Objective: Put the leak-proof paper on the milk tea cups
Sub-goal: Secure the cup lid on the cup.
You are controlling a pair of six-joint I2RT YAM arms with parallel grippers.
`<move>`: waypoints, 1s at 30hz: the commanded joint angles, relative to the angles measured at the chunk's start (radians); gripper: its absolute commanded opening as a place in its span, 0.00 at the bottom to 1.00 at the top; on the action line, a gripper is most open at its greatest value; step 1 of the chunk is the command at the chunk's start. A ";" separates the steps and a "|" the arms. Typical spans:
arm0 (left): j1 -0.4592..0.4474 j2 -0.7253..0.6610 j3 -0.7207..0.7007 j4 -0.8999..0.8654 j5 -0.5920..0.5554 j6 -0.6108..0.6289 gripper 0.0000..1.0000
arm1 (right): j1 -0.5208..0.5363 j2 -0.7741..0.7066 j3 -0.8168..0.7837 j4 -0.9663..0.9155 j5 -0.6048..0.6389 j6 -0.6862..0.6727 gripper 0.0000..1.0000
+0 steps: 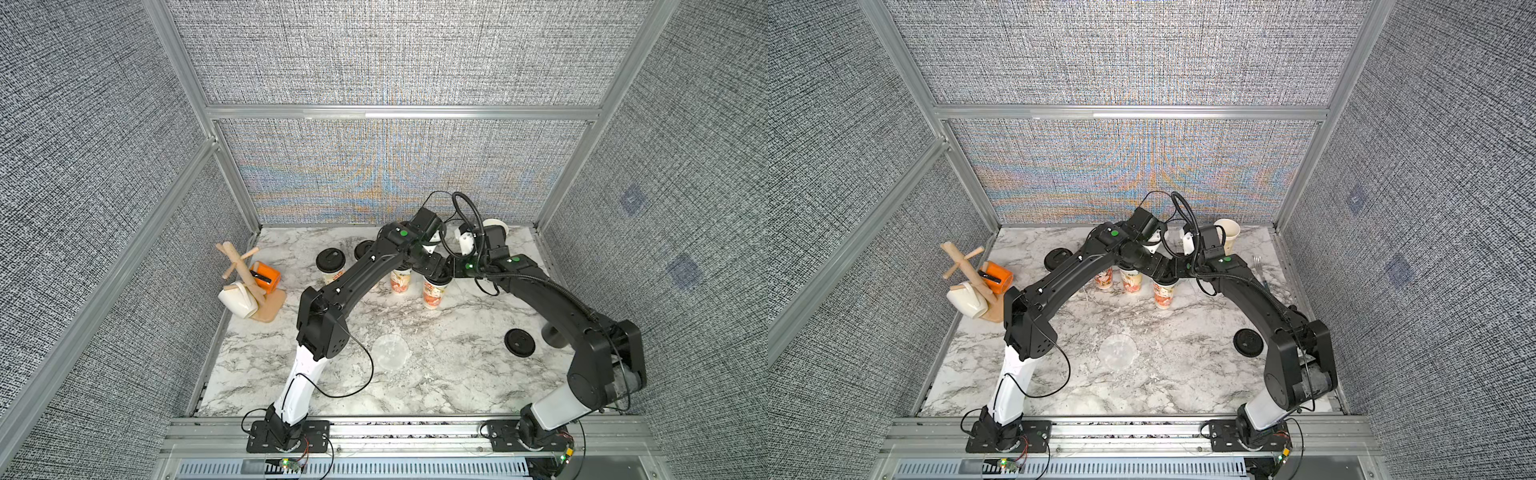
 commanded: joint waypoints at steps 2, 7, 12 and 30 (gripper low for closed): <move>0.001 0.031 0.006 -0.056 -0.081 0.016 0.75 | 0.001 -0.013 -0.020 -0.105 -0.003 0.002 0.37; 0.002 0.054 0.033 -0.063 -0.079 0.031 0.75 | 0.001 -0.050 -0.040 -0.111 0.008 0.027 0.37; 0.002 0.077 0.041 -0.063 -0.076 0.044 0.75 | 0.001 -0.089 -0.060 -0.108 0.020 0.048 0.37; 0.002 0.101 0.041 -0.106 -0.152 0.042 0.72 | -0.026 -0.121 -0.046 -0.075 0.056 0.090 0.36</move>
